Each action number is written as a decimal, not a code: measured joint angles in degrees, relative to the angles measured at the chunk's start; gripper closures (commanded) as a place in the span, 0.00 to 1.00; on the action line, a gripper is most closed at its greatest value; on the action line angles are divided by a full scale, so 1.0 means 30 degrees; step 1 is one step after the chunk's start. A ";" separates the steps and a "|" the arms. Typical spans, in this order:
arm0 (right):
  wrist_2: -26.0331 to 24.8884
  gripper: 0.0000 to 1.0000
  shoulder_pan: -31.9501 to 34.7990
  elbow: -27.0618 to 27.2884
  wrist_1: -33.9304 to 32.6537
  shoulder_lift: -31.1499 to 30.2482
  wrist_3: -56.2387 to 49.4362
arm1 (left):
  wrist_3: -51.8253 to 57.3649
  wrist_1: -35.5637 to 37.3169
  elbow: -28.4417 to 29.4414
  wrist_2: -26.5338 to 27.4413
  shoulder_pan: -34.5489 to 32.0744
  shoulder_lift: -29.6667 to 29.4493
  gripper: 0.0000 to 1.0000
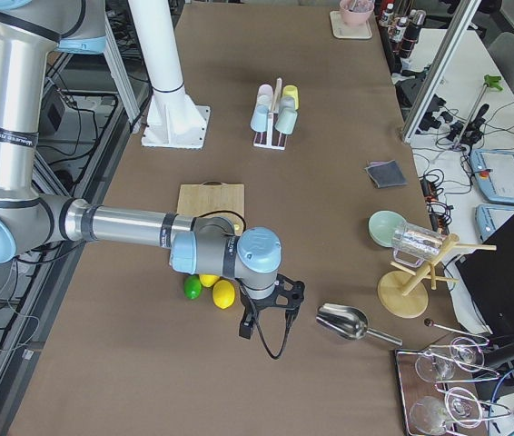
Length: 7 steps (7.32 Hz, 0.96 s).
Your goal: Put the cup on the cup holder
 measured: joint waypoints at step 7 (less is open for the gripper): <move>0.0195 0.00 0.0934 0.1602 -0.3132 0.0085 -0.3003 | -0.0075 -0.0950 0.0474 0.0512 0.0054 -0.0314 0.01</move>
